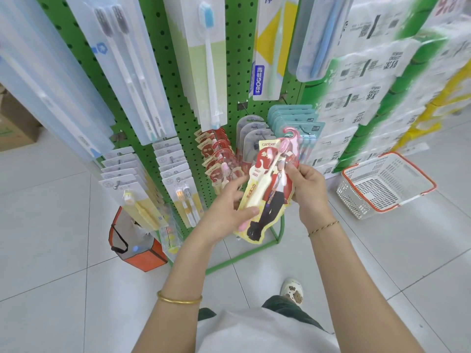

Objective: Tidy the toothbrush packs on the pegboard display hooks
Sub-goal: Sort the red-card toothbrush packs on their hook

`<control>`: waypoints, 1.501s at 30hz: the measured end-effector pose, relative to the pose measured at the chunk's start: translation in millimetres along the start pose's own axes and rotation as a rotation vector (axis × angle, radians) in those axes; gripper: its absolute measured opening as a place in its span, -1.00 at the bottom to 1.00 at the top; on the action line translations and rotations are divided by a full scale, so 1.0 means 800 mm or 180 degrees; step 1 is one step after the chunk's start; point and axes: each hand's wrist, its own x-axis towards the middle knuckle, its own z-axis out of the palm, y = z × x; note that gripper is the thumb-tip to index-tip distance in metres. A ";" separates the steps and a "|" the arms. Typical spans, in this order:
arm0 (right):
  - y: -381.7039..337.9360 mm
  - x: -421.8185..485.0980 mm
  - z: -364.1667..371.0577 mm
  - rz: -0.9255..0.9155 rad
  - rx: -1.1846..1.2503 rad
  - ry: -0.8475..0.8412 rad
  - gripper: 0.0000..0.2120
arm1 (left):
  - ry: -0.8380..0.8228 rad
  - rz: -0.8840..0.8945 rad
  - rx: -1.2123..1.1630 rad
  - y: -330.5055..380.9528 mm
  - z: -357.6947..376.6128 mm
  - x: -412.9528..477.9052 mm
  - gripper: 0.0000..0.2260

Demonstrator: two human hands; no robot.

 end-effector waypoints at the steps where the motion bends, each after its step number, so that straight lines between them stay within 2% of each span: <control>1: 0.003 0.003 -0.002 0.0026 -0.0053 0.0149 -0.68 | -0.0050 0.0004 0.0129 0.002 0.000 -0.001 -0.34; 5: 0.013 0.015 -0.006 0.0061 -0.0075 0.0635 -0.63 | -0.0134 0.0165 0.1102 0.007 0.001 -0.001 -0.22; 9: 0.015 0.015 -0.004 0.0033 -0.0001 0.0877 -0.59 | -0.0159 0.0367 0.1802 0.005 0.007 0.002 -0.21; 14: 0.016 0.008 0.008 0.0033 0.0095 0.0873 -0.62 | 0.0320 0.0715 0.2588 0.006 0.012 0.010 -0.33; 18: 0.006 -0.001 0.017 0.0068 0.0320 0.0567 -0.70 | 0.0276 0.0736 0.2669 0.010 0.013 0.012 -0.36; 20: 0.000 -0.005 0.021 0.0177 0.0411 0.0295 -0.68 | 0.0172 0.0604 0.2504 0.012 0.013 0.011 -0.38; 23: -0.002 -0.008 0.025 0.0396 0.0433 0.0121 -0.55 | 0.0137 0.0337 0.1614 0.012 0.010 0.013 -0.48; 26: 0.003 -0.008 0.027 0.0418 0.0445 0.0127 -0.75 | 0.0138 0.0190 0.0721 0.013 0.008 0.017 -0.58; 28: 0.005 -0.007 0.029 0.0344 0.0460 -0.0037 -0.87 | 0.0184 0.0048 0.0305 0.015 0.008 0.016 -0.57; 31: 0.005 -0.007 0.030 0.0143 0.0525 -0.0312 -0.92 | 0.0291 -0.0169 -0.0015 0.012 0.006 0.016 -0.58; 35: 0.007 -0.004 0.025 0.0020 0.0466 -0.0481 -0.90 | 0.0388 -0.0255 -0.0336 0.009 0.000 0.016 -0.83; 37: 0.007 -0.002 0.022 -0.0006 0.0434 -0.0606 -0.89 | 0.0472 -0.0251 -0.0328 0.009 -0.002 0.016 -0.89; 41: 0.003 0.001 0.016 -0.0074 0.0390 -0.0856 -0.92 | 0.0622 -0.0173 -0.0343 0.013 -0.003 0.016 -0.90; 45: 0.009 -0.004 0.014 -0.0047 0.0071 -0.1419 -0.94 | 0.0983 0.0015 -0.0452 0.025 -0.011 0.019 -0.92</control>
